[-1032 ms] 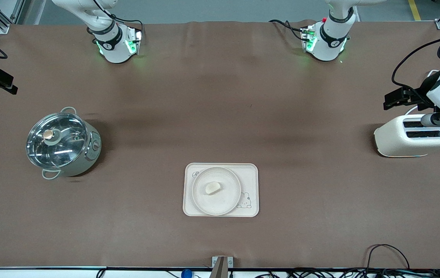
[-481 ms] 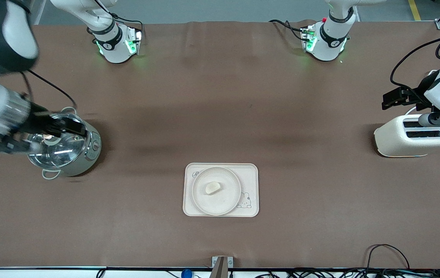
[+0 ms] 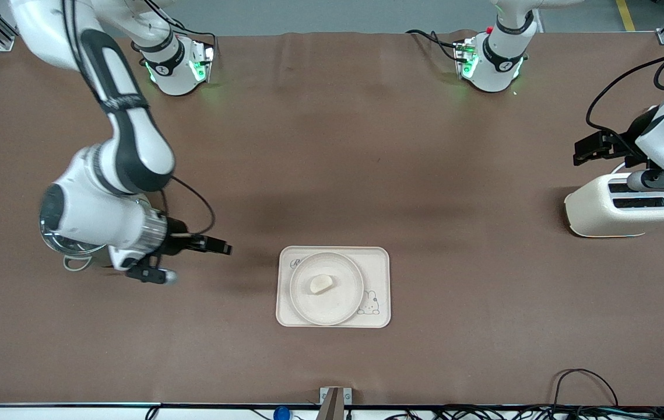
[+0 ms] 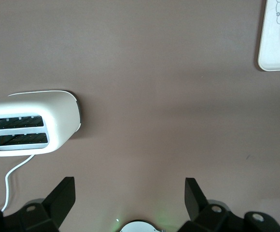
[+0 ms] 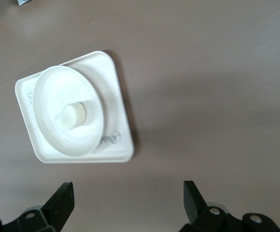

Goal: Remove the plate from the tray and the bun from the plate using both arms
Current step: 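Reach the right gripper past the pot to the plate rim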

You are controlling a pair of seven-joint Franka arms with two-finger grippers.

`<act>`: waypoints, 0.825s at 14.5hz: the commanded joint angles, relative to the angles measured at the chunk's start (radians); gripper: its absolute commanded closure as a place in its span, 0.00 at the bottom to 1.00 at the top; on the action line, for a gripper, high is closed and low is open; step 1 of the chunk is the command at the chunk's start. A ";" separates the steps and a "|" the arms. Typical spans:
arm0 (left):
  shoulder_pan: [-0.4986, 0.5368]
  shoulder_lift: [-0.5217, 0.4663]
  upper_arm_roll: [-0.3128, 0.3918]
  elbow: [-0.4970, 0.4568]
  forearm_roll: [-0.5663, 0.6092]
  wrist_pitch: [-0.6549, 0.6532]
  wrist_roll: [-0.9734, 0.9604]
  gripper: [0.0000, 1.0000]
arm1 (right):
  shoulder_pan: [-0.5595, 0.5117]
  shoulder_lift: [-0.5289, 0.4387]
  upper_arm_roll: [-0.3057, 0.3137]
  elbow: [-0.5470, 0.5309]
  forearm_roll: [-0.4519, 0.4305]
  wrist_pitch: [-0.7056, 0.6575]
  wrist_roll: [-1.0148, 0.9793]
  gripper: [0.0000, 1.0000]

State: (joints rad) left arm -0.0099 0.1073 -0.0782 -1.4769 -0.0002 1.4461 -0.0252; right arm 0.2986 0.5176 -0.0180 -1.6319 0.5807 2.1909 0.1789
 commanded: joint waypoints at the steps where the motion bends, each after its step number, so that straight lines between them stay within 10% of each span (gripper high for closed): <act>1: -0.001 -0.001 -0.002 0.007 -0.006 -0.004 -0.001 0.00 | 0.068 0.120 -0.007 0.075 0.048 0.064 0.019 0.00; 5: -0.004 -0.001 -0.005 0.007 -0.007 -0.004 -0.002 0.00 | 0.140 0.284 -0.007 0.200 0.045 0.133 0.037 0.04; 12: -0.018 0.000 -0.005 0.007 -0.009 -0.004 -0.002 0.00 | 0.155 0.436 -0.005 0.392 0.053 0.141 0.087 0.53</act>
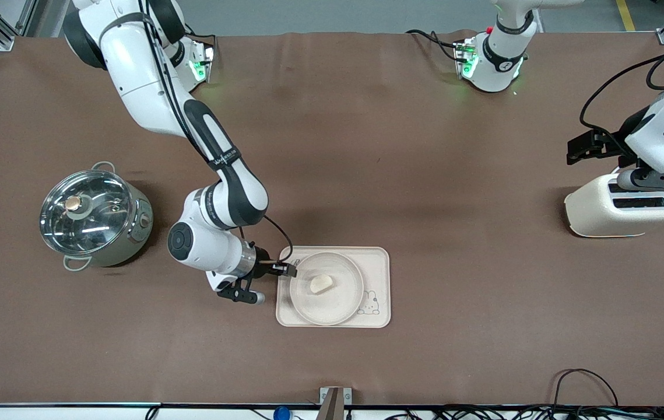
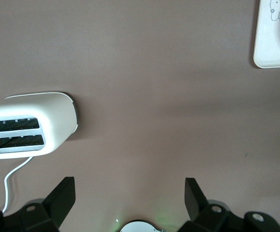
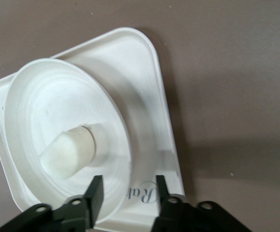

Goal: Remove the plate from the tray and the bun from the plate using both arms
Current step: 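Close the right gripper on the white plate's rim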

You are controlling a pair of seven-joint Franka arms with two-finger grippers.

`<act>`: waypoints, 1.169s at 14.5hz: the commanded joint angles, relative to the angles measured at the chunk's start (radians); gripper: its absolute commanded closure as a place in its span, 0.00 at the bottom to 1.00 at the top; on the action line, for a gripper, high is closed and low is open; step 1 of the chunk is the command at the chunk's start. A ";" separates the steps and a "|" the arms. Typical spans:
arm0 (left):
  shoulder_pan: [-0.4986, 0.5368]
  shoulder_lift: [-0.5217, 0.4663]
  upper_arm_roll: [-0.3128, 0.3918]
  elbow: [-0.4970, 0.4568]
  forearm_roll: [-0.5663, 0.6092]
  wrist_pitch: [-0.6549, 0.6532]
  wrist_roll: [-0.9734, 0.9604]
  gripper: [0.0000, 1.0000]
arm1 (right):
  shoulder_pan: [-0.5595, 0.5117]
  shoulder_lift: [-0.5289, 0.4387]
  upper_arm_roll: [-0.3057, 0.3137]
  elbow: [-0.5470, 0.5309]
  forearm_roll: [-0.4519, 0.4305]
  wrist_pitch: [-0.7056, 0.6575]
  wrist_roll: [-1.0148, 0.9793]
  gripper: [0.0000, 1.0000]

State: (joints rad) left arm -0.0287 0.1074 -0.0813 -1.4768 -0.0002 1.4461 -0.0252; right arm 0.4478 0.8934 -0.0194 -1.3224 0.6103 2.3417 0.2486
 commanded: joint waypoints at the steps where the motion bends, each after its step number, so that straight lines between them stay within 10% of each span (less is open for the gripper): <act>1: 0.001 0.001 -0.001 0.007 -0.010 -0.004 -0.002 0.00 | 0.006 0.076 -0.004 0.103 0.023 -0.010 0.017 0.55; 9: -0.007 0.005 -0.001 0.009 -0.012 0.004 -0.002 0.00 | 0.020 0.128 -0.004 0.123 0.023 0.057 0.008 0.97; 17: -0.005 0.011 0.000 0.009 -0.012 0.011 -0.002 0.00 | 0.025 0.096 0.006 0.127 0.022 0.033 -0.003 0.99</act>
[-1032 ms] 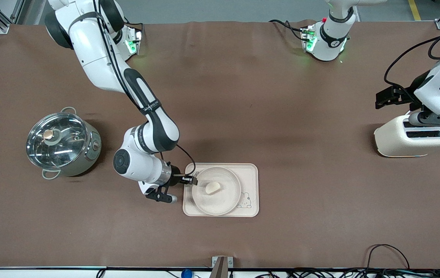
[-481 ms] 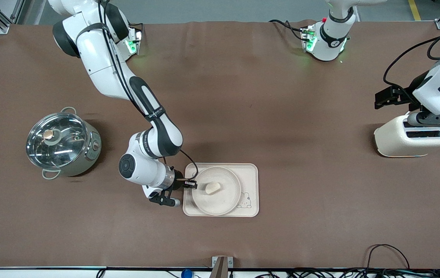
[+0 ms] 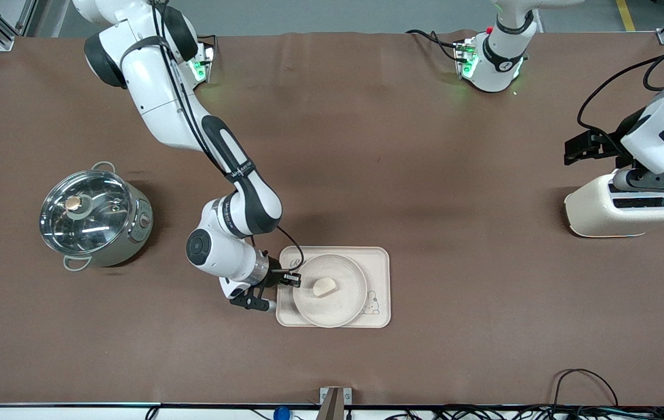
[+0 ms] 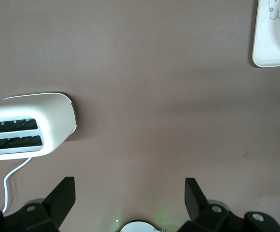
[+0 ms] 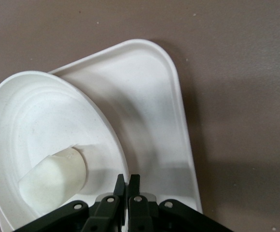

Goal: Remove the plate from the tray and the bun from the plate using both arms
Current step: 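Close the right gripper on the white plate's rim, then lift the plate off the tray and set it beside the tray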

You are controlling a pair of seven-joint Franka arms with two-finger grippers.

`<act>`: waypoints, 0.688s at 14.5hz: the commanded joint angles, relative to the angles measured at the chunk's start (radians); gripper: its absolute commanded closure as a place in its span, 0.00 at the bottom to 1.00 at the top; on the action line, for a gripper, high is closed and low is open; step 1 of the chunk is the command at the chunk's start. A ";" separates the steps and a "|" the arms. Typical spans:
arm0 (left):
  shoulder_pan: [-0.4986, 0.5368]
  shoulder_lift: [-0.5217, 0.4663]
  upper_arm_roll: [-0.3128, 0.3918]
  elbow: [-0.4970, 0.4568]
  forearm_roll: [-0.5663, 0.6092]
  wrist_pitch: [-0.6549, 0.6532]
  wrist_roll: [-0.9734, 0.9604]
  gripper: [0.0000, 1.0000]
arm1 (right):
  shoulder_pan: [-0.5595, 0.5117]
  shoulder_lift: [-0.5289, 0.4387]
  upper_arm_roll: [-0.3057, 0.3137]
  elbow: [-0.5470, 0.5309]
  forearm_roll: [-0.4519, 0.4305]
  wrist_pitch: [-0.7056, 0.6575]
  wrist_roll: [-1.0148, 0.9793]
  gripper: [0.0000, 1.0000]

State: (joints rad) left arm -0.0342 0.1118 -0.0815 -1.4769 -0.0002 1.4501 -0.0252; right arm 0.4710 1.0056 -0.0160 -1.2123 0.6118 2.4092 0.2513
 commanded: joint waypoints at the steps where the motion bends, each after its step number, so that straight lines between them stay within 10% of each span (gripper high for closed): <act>1: 0.000 0.006 0.000 0.009 -0.012 0.007 -0.002 0.00 | 0.003 -0.034 0.002 0.008 0.016 -0.044 -0.007 0.99; 10: 0.008 0.008 0.000 0.007 -0.014 0.010 -0.001 0.00 | 0.064 -0.500 0.002 -0.588 0.017 -0.058 -0.098 0.99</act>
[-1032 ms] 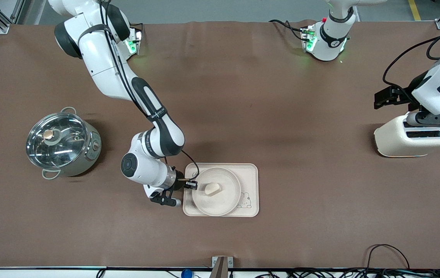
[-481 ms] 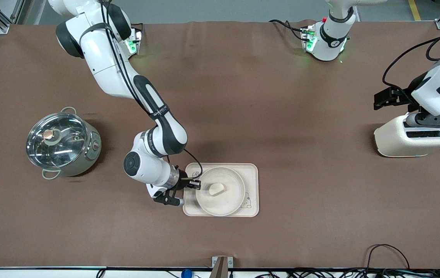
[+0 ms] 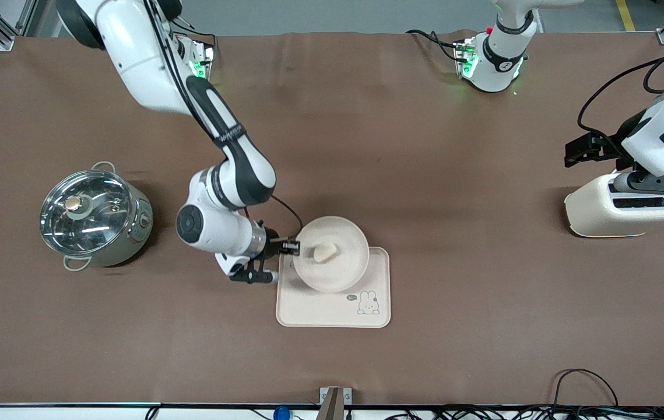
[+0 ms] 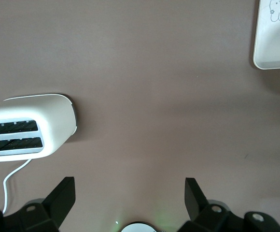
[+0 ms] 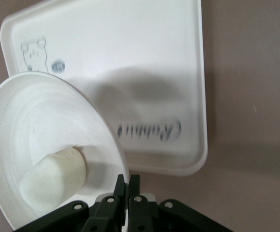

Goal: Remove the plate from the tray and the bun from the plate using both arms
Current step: 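Lift the plate off the tray and set it beside the tray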

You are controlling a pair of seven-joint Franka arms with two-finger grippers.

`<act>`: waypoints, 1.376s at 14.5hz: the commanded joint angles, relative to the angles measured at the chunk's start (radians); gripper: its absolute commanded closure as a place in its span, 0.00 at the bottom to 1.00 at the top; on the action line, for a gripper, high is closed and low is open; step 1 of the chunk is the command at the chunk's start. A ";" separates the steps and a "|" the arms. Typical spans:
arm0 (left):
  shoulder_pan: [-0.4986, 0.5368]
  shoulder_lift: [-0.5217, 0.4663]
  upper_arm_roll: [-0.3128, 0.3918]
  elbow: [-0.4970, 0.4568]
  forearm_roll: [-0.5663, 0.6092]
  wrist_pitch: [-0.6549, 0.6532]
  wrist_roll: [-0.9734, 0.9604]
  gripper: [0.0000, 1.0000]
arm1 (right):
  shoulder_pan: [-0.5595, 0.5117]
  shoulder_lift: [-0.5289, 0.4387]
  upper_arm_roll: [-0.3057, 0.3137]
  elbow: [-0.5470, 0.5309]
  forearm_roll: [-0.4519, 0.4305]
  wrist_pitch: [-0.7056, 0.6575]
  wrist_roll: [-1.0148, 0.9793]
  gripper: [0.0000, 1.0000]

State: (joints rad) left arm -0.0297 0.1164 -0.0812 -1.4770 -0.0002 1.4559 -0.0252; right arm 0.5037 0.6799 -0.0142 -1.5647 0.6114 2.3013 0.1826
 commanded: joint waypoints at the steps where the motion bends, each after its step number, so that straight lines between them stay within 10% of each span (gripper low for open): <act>1: 0.004 0.003 0.000 0.007 -0.014 0.004 -0.001 0.00 | 0.050 -0.213 0.002 -0.298 0.018 0.094 -0.031 0.99; 7: 0.007 0.003 0.000 0.009 -0.014 0.004 0.001 0.00 | 0.079 -0.249 0.120 -0.551 0.077 0.467 -0.051 0.99; 20: 0.004 0.003 0.000 0.009 -0.012 0.004 0.001 0.00 | 0.092 -0.161 0.132 -0.537 0.122 0.527 -0.072 0.89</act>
State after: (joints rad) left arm -0.0252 0.1175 -0.0810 -1.4770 -0.0002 1.4564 -0.0252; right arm 0.5930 0.5167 0.1122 -2.0954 0.6934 2.8061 0.1314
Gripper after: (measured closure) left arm 0.000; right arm 0.960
